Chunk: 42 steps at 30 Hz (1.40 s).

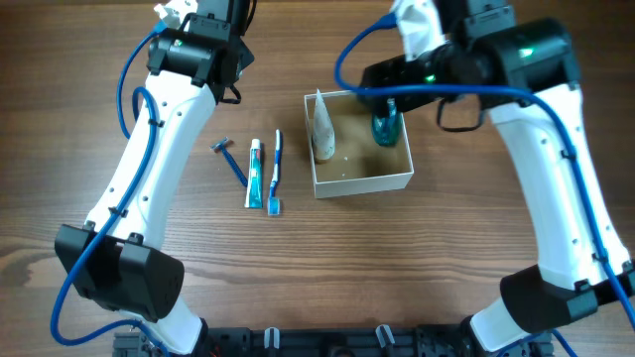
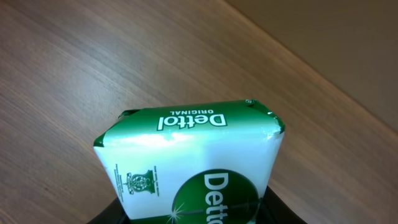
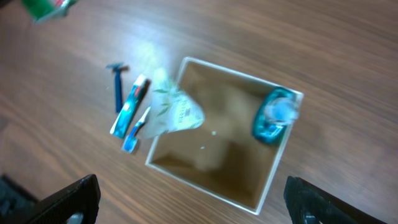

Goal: Pack container
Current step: 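Hold the soap aloft and move the right gripper over the box, then lower the right gripper into the box and grasp the white Pantene tube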

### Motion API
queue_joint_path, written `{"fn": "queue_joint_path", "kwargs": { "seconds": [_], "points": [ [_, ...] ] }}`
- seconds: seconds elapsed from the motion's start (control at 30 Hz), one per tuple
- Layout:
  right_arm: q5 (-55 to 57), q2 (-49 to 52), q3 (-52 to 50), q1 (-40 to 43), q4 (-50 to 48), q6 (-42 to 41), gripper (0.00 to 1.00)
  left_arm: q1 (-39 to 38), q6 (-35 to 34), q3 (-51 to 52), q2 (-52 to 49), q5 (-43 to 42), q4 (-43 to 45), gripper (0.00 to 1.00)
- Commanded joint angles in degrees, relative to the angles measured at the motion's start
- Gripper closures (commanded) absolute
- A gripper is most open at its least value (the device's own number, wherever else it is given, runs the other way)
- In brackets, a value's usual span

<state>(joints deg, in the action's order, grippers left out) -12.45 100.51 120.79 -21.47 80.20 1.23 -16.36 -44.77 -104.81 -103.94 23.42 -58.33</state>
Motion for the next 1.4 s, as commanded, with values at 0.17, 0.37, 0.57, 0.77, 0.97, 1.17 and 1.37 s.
{"fn": "queue_joint_path", "kwargs": {
  "seconds": [0.17,0.37,0.57,0.77,0.97,1.17,1.37],
  "points": [
    [0.96,5.77,0.31,-8.28,1.07,2.29,0.04,0.52,0.87,-1.27,-0.07,2.6,1.09,0.8],
    [5.75,12.17,0.31,-11.1,3.23,3.48,0.05,0.52,0.87,-1.27,-0.04,2.56,1.05,0.8],
    [5.92,16.0,0.31,-11.32,1.7,4.98,0.13,0.52,0.87,-1.27,-0.04,2.51,1.05,0.8],
    [7.1,17.99,0.31,-11.32,-0.72,5.29,0.13,0.52,0.87,-1.27,-0.04,2.54,1.05,0.8],
    [7.08,18.14,0.31,-11.32,-3.72,5.88,0.23,0.52,0.87,-1.27,-0.04,2.54,1.05,0.8],
    [7.1,18.14,0.31,-11.32,-3.5,5.49,0.5,0.52,0.87,-1.27,-0.04,2.56,1.07,0.8],
    [7.1,18.14,0.31,-11.32,-3.69,4.74,0.7,0.52,0.87,-1.27,-0.04,2.58,1.07,0.8]
  ]
}}
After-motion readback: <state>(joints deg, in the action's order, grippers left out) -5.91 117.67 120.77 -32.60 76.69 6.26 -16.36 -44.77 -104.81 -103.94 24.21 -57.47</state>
